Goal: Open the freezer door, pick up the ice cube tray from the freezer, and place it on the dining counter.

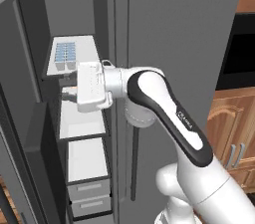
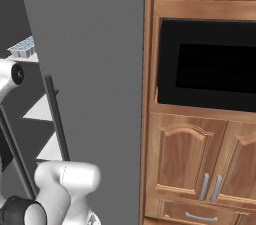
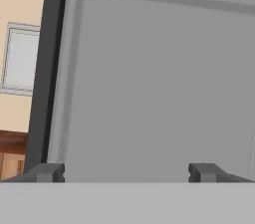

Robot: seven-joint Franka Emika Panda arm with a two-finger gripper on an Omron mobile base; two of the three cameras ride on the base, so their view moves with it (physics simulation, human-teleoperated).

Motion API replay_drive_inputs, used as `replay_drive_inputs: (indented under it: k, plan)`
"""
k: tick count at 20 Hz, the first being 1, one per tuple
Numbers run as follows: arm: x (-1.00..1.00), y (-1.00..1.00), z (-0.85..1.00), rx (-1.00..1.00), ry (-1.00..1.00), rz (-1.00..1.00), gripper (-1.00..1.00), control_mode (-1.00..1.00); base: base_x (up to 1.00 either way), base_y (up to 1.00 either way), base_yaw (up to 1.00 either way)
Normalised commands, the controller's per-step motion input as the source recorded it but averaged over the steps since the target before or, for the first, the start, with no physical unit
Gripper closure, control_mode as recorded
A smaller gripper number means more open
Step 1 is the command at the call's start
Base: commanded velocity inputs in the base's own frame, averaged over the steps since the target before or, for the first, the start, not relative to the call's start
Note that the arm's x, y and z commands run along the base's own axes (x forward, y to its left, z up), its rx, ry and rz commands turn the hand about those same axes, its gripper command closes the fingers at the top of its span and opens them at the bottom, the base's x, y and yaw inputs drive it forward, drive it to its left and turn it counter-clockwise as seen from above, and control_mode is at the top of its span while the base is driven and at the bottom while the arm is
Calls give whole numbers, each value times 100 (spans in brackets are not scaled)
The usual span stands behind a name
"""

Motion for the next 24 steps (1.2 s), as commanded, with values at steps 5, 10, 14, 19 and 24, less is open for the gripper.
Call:
replay_drive_inputs:
  k: [5,10,14,19,24]
  plan:
    - [-1,-100,15,0,0,-21,-100,-100,0,0,0]
    - [-11,-99,1,-5,0,-30,-100,-100,0,0,0]
    - [-7,-88,0,-7,0,-40,-100,-100,0,0,0]
    - [-2,-81,0,-7,5,-49,-100,-100,0,0,0]
    - [-3,-79,0,-2,11,-47,-100,-100,0,0,0]
